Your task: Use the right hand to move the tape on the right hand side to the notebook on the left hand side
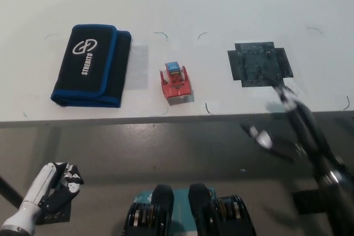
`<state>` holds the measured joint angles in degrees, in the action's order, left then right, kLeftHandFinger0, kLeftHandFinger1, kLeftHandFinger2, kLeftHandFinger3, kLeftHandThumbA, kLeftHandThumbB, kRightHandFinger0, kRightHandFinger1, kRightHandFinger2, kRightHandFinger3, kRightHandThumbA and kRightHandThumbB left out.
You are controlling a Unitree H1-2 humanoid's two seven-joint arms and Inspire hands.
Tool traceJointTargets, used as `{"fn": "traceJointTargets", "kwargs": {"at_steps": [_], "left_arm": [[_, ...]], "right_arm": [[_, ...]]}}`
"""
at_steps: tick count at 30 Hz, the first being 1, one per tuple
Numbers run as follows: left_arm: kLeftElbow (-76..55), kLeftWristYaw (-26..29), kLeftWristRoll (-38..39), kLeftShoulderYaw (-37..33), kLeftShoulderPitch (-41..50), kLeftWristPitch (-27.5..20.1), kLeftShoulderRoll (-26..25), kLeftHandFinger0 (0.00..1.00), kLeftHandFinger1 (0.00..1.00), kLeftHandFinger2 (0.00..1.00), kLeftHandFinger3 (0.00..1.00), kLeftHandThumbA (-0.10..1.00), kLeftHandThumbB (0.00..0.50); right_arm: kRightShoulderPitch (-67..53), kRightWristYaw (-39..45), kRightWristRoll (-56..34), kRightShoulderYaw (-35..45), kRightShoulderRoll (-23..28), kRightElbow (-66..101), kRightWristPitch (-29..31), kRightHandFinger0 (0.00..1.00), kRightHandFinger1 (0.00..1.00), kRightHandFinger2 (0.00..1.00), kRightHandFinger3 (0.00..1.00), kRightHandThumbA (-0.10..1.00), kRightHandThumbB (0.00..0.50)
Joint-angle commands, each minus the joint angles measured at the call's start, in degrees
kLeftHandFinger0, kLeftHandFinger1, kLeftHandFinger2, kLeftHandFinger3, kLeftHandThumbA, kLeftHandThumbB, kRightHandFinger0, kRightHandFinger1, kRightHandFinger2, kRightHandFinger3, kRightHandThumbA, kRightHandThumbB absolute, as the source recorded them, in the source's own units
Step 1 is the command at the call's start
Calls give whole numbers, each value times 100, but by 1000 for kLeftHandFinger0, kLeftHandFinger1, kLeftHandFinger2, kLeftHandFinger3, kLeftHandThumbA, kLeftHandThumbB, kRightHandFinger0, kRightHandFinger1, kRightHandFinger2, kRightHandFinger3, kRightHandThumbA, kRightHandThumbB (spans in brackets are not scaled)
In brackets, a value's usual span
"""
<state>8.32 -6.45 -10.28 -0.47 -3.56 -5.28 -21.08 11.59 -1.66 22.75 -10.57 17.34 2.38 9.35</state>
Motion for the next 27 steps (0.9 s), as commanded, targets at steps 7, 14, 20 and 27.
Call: {"fn": "traceJointTargets", "kwargs": {"at_steps": [7,14,20,27], "left_arm": [[4,-89,-91,5,-463,15,-233,45,117,266,369,-100,344],[52,-114,119,101,-285,-52,-172,39,103,263,374,-100,350],[79,-56,26,72,-283,-72,-137,50,123,302,388,-100,343],[-34,-54,2,67,-68,-42,-123,102,169,318,392,-100,347]], "right_arm": [[-745,-93,321,91,116,207,332,1000,1000,1000,1000,840,422],[-643,-43,278,39,10,-278,431,1000,1000,1000,1000,821,379],[-507,40,346,26,88,-465,406,1000,1000,1000,1000,851,384],[-570,83,329,22,103,-591,399,1000,1000,1000,1000,860,394]]}}
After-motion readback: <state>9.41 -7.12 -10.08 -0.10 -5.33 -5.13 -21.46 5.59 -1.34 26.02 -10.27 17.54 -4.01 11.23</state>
